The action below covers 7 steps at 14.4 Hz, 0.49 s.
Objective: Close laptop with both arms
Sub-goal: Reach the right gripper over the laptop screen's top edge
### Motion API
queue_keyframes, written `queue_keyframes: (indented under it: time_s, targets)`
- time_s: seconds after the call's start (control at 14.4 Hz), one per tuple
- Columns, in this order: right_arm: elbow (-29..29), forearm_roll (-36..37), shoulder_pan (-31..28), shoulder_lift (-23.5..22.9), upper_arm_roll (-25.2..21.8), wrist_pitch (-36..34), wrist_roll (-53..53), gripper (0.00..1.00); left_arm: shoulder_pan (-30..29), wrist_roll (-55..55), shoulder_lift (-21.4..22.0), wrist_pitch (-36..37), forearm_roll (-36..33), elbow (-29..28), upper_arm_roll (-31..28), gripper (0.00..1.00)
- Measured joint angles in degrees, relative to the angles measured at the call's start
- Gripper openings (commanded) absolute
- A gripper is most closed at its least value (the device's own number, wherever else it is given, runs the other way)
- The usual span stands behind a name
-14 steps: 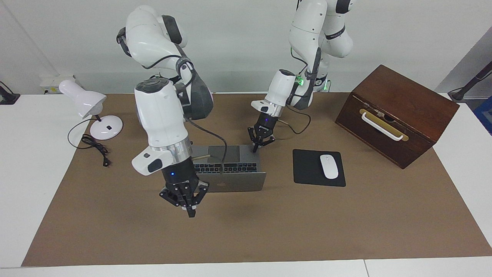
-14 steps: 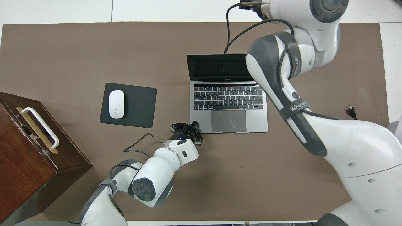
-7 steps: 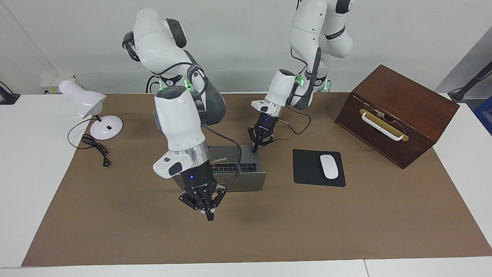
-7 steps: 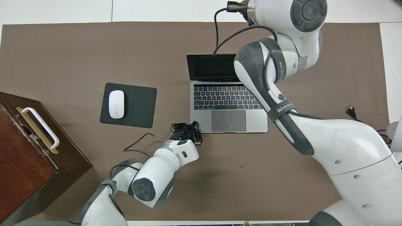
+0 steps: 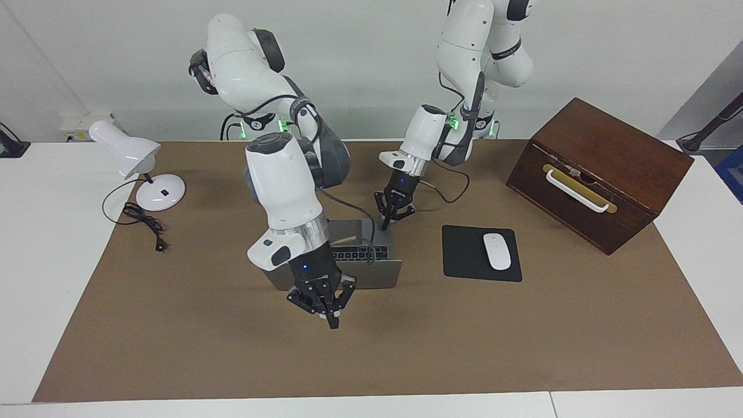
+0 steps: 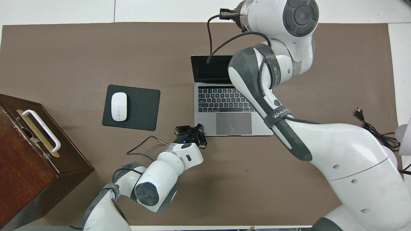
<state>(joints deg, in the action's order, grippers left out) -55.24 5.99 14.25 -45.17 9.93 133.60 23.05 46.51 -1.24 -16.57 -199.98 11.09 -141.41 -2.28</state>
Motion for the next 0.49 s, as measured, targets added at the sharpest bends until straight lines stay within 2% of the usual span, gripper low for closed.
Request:
queue_keyframes:
  time_s: [0.28,0.49]
  targets:
    - [-0.11,-5.39,-0.06,-0.13,-0.01,-0.91,0.11,0.00,0.01,0.00,-0.01,-0.03,0.00,-0.01,-0.01,0.00]
    - [-0.08,-5.93,-0.22,-0.15,-0.01,-4.29,0.13,0.00,0.01,0.01,-0.04,-0.09,0.00,-0.01,-0.01,0.00]
